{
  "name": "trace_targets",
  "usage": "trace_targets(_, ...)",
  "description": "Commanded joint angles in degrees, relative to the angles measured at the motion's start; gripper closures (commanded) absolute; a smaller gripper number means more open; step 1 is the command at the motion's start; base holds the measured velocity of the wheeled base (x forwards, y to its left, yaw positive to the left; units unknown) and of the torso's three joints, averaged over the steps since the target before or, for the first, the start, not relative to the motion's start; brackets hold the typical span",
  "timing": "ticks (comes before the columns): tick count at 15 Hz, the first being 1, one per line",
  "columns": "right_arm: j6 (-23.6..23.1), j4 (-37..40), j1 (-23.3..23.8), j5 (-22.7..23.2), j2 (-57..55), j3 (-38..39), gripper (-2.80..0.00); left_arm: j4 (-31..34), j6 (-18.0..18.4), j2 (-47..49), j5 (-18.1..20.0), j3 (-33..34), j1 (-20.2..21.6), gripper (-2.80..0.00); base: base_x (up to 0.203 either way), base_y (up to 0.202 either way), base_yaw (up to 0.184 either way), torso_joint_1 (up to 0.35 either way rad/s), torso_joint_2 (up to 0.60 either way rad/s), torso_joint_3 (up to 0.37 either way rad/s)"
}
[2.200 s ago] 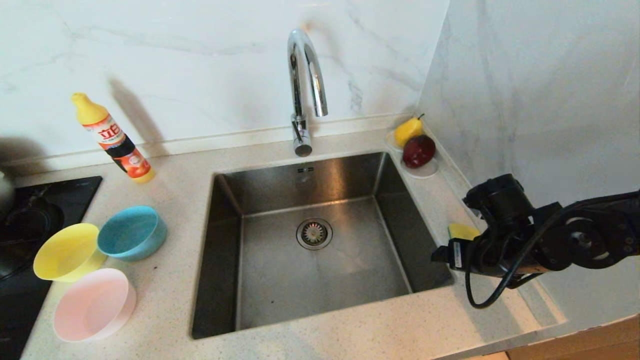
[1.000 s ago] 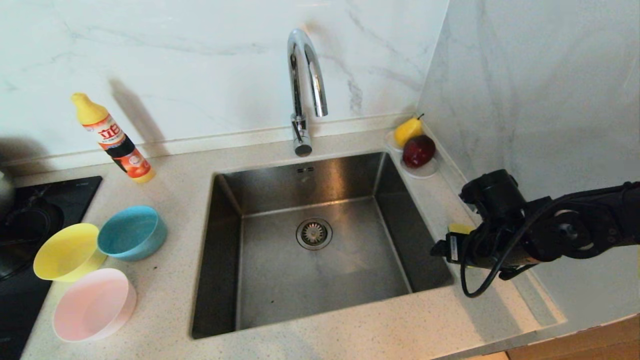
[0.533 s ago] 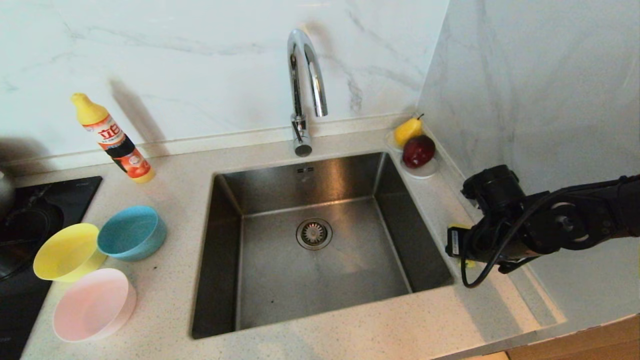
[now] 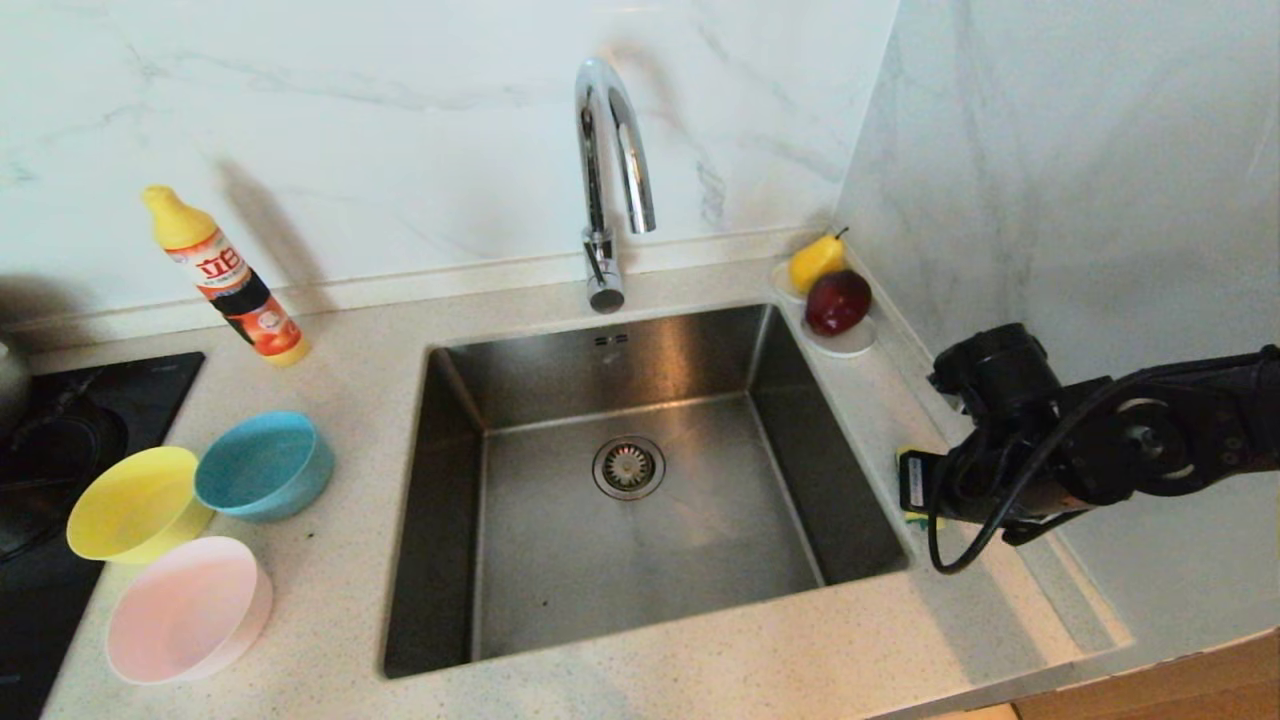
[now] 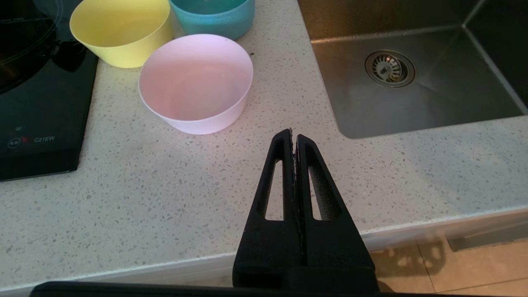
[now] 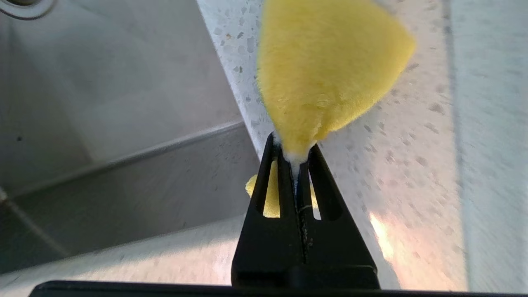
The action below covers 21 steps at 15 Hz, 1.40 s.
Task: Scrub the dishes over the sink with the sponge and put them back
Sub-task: Turn on the faucet
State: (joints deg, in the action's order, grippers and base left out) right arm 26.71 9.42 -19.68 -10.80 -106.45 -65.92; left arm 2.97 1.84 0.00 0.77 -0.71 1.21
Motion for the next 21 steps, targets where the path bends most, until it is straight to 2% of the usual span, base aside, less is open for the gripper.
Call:
trace_targets(1, 0.02, 1.87, -0.55, -0.10, 4.27, -0.44, 0.00, 0.01, 0.00, 0.09, 0.02, 0.00, 0.02, 0.00, 0.000, 0.000, 0.000, 0.000, 0.00, 0.000)
trace_targets(6, -2.36, 8.69, -7.73, 0.09, 13.89, -0.27, 0.00, 0.01, 0.00, 0.09, 0.02, 0.00, 0.02, 0.00, 0.000, 0.000, 0.000, 0.000, 0.00, 0.000)
trace_targets(9, -4.46, 12.70, -12.84, 2.04, 20.19, -0.38, 0.00, 0.01, 0.00, 0.09, 0.02, 0.00, 0.02, 0.00, 0.000, 0.000, 0.000, 0.000, 0.00, 0.000)
trace_targets(13, -8.45, 17.46, -22.60, 2.13, 27.50, 0.74, 0.00, 0.01, 0.00, 0.09, 0.02, 0.00, 0.02, 0.00, 0.000, 0.000, 0.000, 0.000, 0.00, 0.000)
trace_targets(16, -13.28, 18.42, -27.52, 2.88, 31.37, 1.22, 0.00, 0.01, 0.00, 0.09, 0.02, 0.00, 0.02, 0.00, 0.000, 0.000, 0.000, 0.000, 0.00, 0.000)
trace_targets(21, -14.19, 18.27, -32.89, 6.20, 32.29, 2.48, 0.00, 0.01, 0.00, 0.09, 0.02, 0.00, 0.02, 0.00, 0.000, 0.000, 0.000, 0.000, 0.00, 0.000)
